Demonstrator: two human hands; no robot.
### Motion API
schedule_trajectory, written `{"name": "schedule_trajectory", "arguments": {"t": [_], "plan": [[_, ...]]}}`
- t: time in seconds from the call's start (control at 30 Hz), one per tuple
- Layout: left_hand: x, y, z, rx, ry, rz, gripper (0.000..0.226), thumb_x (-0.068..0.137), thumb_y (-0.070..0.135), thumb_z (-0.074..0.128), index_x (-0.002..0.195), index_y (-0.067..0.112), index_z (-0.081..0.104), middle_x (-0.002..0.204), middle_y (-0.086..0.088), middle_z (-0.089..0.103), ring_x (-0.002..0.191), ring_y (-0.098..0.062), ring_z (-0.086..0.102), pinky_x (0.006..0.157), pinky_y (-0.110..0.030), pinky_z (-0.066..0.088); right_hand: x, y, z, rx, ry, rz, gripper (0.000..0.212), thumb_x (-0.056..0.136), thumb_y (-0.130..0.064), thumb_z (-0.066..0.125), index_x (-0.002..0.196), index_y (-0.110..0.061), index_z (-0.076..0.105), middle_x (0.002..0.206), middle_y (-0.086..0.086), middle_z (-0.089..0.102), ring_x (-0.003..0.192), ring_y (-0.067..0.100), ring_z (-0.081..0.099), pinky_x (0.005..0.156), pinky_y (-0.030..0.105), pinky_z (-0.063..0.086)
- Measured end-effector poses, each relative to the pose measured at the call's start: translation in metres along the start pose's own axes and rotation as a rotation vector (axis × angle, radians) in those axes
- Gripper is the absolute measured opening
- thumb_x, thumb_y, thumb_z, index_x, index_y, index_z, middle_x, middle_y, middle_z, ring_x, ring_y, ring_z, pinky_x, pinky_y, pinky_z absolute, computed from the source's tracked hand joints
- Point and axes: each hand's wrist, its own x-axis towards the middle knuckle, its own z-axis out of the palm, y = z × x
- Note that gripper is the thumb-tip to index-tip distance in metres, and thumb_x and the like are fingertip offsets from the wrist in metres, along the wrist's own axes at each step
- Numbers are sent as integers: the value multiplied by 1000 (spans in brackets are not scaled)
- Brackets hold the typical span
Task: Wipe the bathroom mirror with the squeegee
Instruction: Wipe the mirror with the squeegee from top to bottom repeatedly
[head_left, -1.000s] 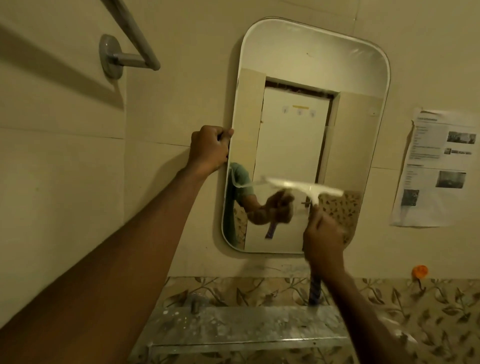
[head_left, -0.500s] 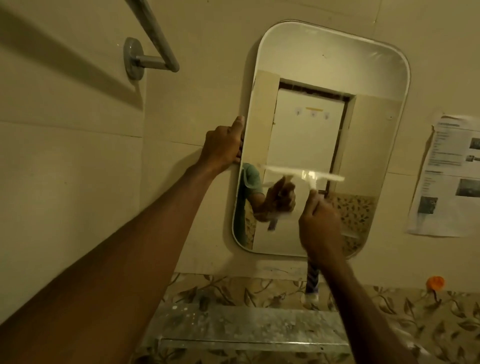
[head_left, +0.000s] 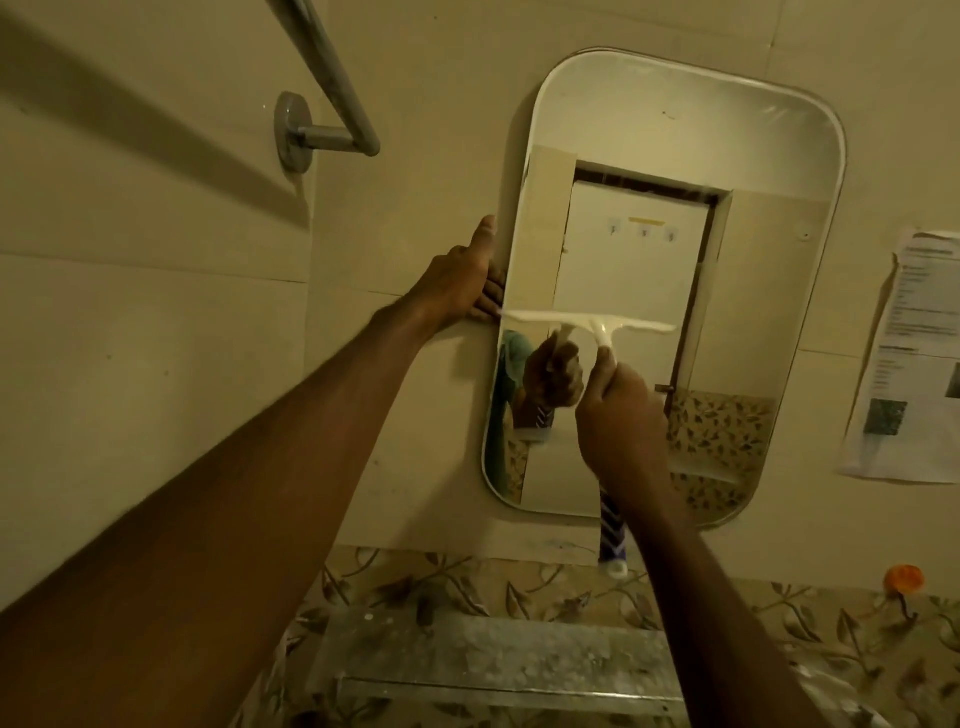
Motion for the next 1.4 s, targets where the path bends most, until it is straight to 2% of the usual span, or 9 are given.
{"name": "schedule_trajectory", "arguments": {"t": [0.13, 0.3, 0.5, 0.83, 1.07, 1.13, 1.2, 1.27, 1.4], "plan": [[5, -3, 1, 20, 7, 30, 80, 95, 64, 18, 97, 2, 68, 84, -13, 71, 79, -27, 71, 73, -36, 59, -79, 41, 20, -116, -107, 48, 47, 90, -59, 18, 70, -31, 50, 48, -9, 50, 40, -1, 51, 30, 9, 29], [1, -7, 9, -6, 113, 59, 62, 98, 53, 34, 97, 0, 67, 82, -12, 70, 71, -25, 69, 68, -35, 61, -117, 56, 16, -270, -218, 67, 46, 96, -46, 22, 67, -26, 51, 46, -9, 47, 38, 3, 47, 32, 14, 30], [-5, -14, 16, 38, 196, 82, 45, 98, 46, 42, 88, 8, 65, 78, -7, 69, 69, -22, 69, 57, -26, 59, -30, 23, -4, -71, -14, -51, 39, 101, -40, 28, 71, -27, 50, 53, -12, 49, 54, -8, 54, 44, 4, 37], [-24, -40, 31, 89, 257, 88, 54, 98, 45, 43, 95, -4, 68, 90, -23, 71, 81, -32, 71, 76, -46, 60, -137, 86, 3, -240, -253, 62, 43, 92, -52, 17, 67, -30, 45, 49, -8, 47, 38, 3, 44, 35, 14, 33], [-31, -37, 35, 170, 294, 123, 58, 98, 48, 40, 95, -3, 67, 89, -25, 70, 82, -37, 69, 77, -54, 57, -21, 77, -44, -76, 28, 62, 46, 103, -34, 28, 65, -18, 49, 56, 8, 54, 45, 18, 50, 37, 27, 41], [-31, -38, 36, 165, 302, 134, 58, 97, 49, 41, 94, -4, 66, 88, -25, 70, 82, -38, 69, 76, -55, 57, -32, 91, -39, -100, 31, 84, 47, 103, -34, 26, 68, -16, 51, 57, 10, 56, 46, 23, 54, 38, 31, 44], [-30, -40, 36, 163, 301, 143, 58, 97, 48, 41, 94, -4, 66, 89, -26, 70, 83, -39, 68, 76, -56, 57, -70, 107, -31, -101, 22, 133, 47, 100, -38, 24, 65, -19, 49, 51, 4, 51, 38, 11, 46, 31, 16, 35], [-31, -41, 36, 174, 297, 161, 57, 97, 47, 41, 94, -4, 66, 89, -26, 70, 83, -39, 68, 75, -56, 57, -103, 118, -28, -113, -26, 210, 46, 94, -44, 21, 61, -22, 45, 49, -1, 47, 37, 5, 41, 32, 15, 29], [-34, -38, 35, 190, 309, 180, 55, 98, 46, 42, 93, -3, 66, 89, -26, 70, 82, -38, 68, 74, -55, 57, -89, 118, -54, -92, -125, 230, 48, 98, -42, 26, 66, -16, 49, 52, 2, 47, 40, 13, 40, 38, 25, 36]]}}
